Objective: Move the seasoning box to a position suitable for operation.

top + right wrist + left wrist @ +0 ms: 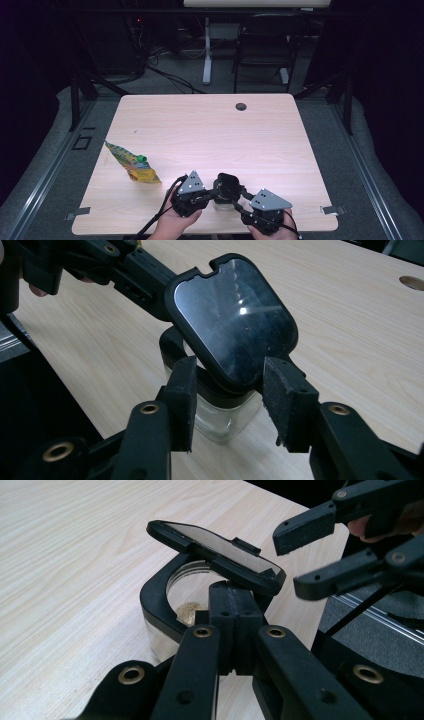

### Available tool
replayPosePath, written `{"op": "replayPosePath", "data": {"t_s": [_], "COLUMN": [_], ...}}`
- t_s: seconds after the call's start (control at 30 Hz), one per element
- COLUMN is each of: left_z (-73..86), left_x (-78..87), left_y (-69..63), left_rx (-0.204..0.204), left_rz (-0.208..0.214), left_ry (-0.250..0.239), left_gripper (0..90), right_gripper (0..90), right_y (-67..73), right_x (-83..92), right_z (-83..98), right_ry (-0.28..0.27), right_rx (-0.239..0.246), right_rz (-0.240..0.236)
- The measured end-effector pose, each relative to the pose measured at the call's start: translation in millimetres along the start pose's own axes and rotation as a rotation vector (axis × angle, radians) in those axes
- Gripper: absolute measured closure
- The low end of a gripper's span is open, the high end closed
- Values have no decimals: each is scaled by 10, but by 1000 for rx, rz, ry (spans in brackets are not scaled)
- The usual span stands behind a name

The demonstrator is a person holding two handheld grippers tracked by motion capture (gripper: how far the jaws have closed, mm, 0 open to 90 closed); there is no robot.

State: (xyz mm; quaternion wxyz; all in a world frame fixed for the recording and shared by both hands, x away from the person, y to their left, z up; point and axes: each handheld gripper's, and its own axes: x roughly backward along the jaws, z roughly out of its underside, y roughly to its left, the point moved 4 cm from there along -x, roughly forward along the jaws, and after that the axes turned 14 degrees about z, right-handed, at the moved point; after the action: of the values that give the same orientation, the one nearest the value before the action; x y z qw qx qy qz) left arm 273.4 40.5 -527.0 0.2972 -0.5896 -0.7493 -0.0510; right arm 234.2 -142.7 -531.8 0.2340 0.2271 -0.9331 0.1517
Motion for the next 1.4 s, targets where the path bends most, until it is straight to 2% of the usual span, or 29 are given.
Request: {"op": "replayPosePath", "data": {"t_s": [0.13, 0.17, 0.37, 0.47, 0.5, 0.57, 0.63, 0.83, 0.97, 1.03, 1.07, 1.2, 1.23, 1.3, 1.33, 1.37, 1.4], "left_z": [-38, -57, -102, -113, -108, -85, -37, 14, 47, 88, 88, 167, 194, 293, 293, 368, 368], "left_x": [-2, -1, -8, -16, -16, -18, -33, -48, -3, 74, 74, 207, 251, 393, 393, 503, 503], "left_y": [-9, -17, -29, -23, -16, 4, 42, 79, 82, 95, 95, 143, 154, 182, 182, 198, 198], "left_rx": [-3, -4, -16, -18, -18, -17, -6, 2, -5, -3, -3, 3, 5, 6, 6, 15, 15], "left_rz": [1, 5, 5, -1, -4, -9, -15, -26, -37, -48, -48, -59, -63, -83, -83, -95, -95], "left_ry": [-5, -14, -13, -19, -16, -6, -1, 9, 13, 19, 19, 16, 20, 21, 21, 21, 21], "left_gripper": [900, 900, 900, 900, 900, 900, 900, 900, 899, 894, 892, 882, 877, 871, 869, 867, 864], "right_gripper": [541, 531, 527, 577, 620, 641, 709, 758, 790, 807, 807, 840, 844, 841, 841, 835, 835], "right_y": [27, 35, 63, 68, 60, 49, 20, -45, -116, -190, -190, -303, -361, -417, -417, -464, -464], "right_x": [-30, -46, -103, -111, -93, -76, -43, -9, 17, 20, 20, 14, -1, -20, -20, -51, -51], "right_z": [5, 3, 5, 2, -2, -4, -6, -5, 2, 16, 16, 30, 32, 31, 31, 26, 26], "right_ry": [-11, -20, -34, -40, -49, -48, -62, -65, -66, -64, -64, -46, -39, -25, -25, -11, -11], "right_rx": [20, 16, 12, 12, 19, 23, 6, -26, -69, -124, -124, -209, -246, -266, -266, -282, -282], "right_rz": [27, 45, 82, 101, 116, 118, 127, 138, 145, 151, 151, 152, 154, 148, 148, 142, 142]}}
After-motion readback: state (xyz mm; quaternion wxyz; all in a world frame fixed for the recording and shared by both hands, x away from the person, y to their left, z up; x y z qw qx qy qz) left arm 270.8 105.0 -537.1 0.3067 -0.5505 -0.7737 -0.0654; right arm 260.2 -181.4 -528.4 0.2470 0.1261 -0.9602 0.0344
